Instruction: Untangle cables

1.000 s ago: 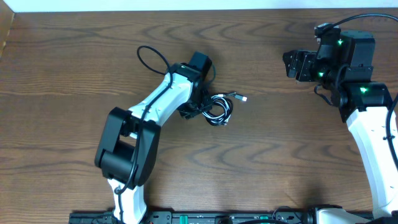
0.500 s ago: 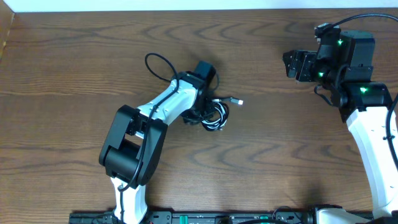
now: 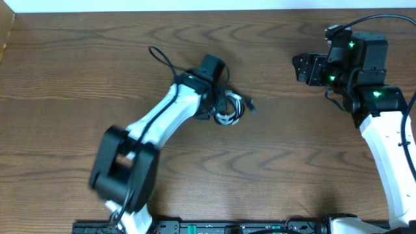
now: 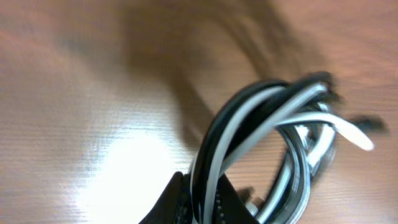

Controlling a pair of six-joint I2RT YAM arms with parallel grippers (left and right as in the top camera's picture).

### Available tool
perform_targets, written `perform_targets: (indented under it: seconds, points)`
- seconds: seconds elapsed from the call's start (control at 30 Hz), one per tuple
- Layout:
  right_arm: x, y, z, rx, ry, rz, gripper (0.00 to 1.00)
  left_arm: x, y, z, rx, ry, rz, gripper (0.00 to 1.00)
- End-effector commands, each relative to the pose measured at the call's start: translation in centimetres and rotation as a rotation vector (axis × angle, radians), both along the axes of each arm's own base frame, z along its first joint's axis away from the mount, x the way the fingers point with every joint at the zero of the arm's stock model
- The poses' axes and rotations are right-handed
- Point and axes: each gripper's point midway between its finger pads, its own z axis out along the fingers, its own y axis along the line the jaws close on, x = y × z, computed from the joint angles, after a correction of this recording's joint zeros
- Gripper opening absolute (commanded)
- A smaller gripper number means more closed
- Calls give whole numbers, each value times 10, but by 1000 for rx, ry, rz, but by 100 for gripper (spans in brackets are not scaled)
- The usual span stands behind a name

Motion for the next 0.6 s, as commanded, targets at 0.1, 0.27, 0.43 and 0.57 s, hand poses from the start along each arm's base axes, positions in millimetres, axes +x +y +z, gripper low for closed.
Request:
perform_targets:
  seconds: [0.1, 0.27, 0.43, 0.57]
  points:
    - [-1, 34, 11, 109, -17, 144, 73, 17, -6, 106, -74, -337, -136, 8]
    - [-3, 60, 18, 208, -30, 256, 71, 18, -4, 123, -116, -360, -79, 7]
    - [-5, 81, 2, 236, 28, 297, 70, 21, 2, 122, -139, -336, -5, 7]
    - [-5, 104, -17, 267, 100, 315, 70, 26, 13, 122, -151, -322, 70, 8]
